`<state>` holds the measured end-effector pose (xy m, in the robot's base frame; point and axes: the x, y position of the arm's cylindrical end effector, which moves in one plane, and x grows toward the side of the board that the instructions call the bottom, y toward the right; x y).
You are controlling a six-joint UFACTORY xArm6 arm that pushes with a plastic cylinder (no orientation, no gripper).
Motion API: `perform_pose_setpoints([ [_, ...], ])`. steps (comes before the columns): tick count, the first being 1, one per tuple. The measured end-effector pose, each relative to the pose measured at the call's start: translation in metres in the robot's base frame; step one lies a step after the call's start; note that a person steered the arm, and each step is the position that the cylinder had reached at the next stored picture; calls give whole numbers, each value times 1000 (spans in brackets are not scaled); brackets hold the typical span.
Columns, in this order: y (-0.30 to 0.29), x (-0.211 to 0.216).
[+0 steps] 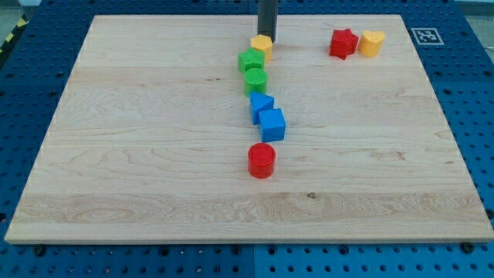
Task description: Slide the red star along with the yellow heart right a bit
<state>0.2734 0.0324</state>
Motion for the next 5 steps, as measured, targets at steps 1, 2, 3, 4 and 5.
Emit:
perform_pose_setpoints([
  [1,0,8],
  [2,10,6],
  [3,57,5],
  [4,115,10],
  [5,141,16],
])
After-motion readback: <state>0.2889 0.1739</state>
